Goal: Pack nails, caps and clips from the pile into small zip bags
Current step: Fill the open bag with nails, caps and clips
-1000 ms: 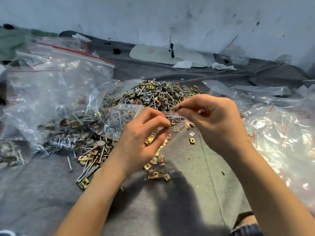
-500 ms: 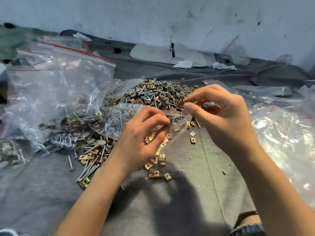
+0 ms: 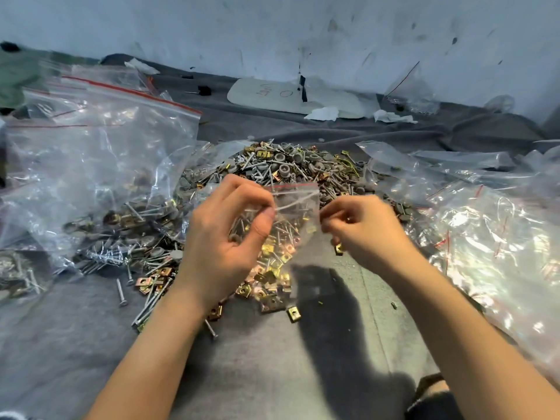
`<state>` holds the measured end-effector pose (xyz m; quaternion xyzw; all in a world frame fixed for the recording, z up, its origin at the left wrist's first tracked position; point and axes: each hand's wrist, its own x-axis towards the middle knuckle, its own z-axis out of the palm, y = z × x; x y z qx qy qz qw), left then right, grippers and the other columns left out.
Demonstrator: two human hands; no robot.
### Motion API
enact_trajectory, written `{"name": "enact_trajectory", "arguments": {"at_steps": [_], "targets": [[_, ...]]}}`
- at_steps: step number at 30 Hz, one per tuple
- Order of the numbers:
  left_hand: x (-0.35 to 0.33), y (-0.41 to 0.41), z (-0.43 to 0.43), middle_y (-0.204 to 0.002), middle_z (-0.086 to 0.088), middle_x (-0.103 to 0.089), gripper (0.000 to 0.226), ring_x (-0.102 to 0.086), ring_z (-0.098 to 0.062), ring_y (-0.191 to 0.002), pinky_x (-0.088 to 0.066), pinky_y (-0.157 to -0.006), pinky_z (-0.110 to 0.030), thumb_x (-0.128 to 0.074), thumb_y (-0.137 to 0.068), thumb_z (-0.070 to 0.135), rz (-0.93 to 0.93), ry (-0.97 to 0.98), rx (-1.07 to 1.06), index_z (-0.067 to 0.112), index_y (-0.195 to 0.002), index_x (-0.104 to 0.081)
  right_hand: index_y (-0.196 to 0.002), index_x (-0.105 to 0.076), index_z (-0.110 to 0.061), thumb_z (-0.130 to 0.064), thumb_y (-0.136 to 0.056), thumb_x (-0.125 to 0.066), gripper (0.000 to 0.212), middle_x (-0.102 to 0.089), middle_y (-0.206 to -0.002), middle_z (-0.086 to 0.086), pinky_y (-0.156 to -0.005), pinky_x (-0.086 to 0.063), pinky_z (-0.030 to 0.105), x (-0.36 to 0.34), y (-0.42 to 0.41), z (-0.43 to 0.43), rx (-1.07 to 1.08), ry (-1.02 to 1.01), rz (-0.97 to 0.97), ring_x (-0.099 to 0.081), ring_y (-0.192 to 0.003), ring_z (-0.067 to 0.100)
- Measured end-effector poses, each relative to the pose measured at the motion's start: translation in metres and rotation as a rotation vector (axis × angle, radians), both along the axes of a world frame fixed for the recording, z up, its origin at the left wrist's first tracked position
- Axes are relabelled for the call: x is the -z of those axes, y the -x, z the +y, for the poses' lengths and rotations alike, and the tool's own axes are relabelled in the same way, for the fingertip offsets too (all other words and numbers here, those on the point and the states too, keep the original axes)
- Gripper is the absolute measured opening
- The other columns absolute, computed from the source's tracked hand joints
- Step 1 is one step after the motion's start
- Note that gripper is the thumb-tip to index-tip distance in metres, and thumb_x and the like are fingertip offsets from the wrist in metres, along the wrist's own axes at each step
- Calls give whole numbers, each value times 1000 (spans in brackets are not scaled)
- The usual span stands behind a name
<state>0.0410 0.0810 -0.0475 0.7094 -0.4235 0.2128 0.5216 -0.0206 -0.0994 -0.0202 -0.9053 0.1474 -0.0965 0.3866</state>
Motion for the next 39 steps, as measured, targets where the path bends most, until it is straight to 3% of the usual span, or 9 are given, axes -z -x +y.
{"name": "enact_trajectory", "arguments": {"at_steps": [2,6,12,20,28,31,34,36,39], "targets": [[0,-1,2,-87,-5,-58,10,-58,-24,-82,-51,-71,-48,-51,-90,17,8,41,-16,11,-88,-59,-72,-63,-31,-7,-87,-62,28,-69,-78,0,-68,-56,32,12,-5,6,-84,74,104,-67,-72,18],[3,-4,4,-84,-6,-58,11,-57,-26,-79,-48,-67,-53,-50,-89,17,2,32,-35,11,-87,-58,-83,-70,-28,-2,-82,-64,27,-66,-87,-6,-68,-44,23,26,-16,20,-244,158,213,-60,-77,10],[6,-5,5,-84,-4,-58,11,-57,-25,-79,-48,-67,-51,-51,-90,18,17,18,-34,12,-86,-58,-92,-69,-15,-5,-85,-59,16,-65,-101,9,-76,-49,31,33,-21,31,-232,423,181,-62,-93,29],[7,-4,5,-85,-5,-59,13,-58,-23,-82,-49,-70,-48,-51,-90,18,35,9,-42,9,-85,-60,-94,-69,-31,-14,-86,-65,19,-68,-107,3,-77,-48,28,29,-20,30,-249,382,255,-63,-93,24],[8,-5,5,-85,-5,-59,17,-58,-22,-82,-49,-70,-47,-51,-90,19,47,-1,-49,6,-85,-60,-98,-66,-13,-6,-88,-58,14,-64,-101,9,-77,-50,32,29,-22,28,-246,384,261,-61,-93,27],[9,-7,4,-87,-5,-60,16,-59,-18,-83,-50,-73,-40,-50,-88,18,48,-37,-21,6,-87,-61,-90,-62,-17,-8,-88,-63,10,-66,-92,2,-78,-53,32,16,-19,11,-50,264,70,-62,-86,19],[10,-6,0,-92,-7,-61,20,-57,-14,-85,-50,-75,-30,-48,-86,16,25,-113,11,4,-88,-63,-85,-63,-22,-13,-84,-71,12,-65,-80,-8,-69,-52,20,-6,-10,3,76,5,-318,-63,-75,6],[10,-4,-2,-96,-6,-60,20,-56,-11,-86,-48,-77,-19,-48,-85,16,9,-142,45,4,-89,-63,-83,-65,-23,-11,-82,-72,14,-67,-77,-10,-68,-50,21,-17,-3,7,9,-74,-510,-64,-73,5],[10,0,-5,-101,-4,-58,20,-56,-10,-89,-44,-79,-16,-50,-85,16,-23,-156,83,4,-91,-64,-87,-68,-17,-10,-82,-72,10,-70,-83,-7,-74,-52,27,-20,3,18,-140,-47,-508,-66,-81,9]]}}
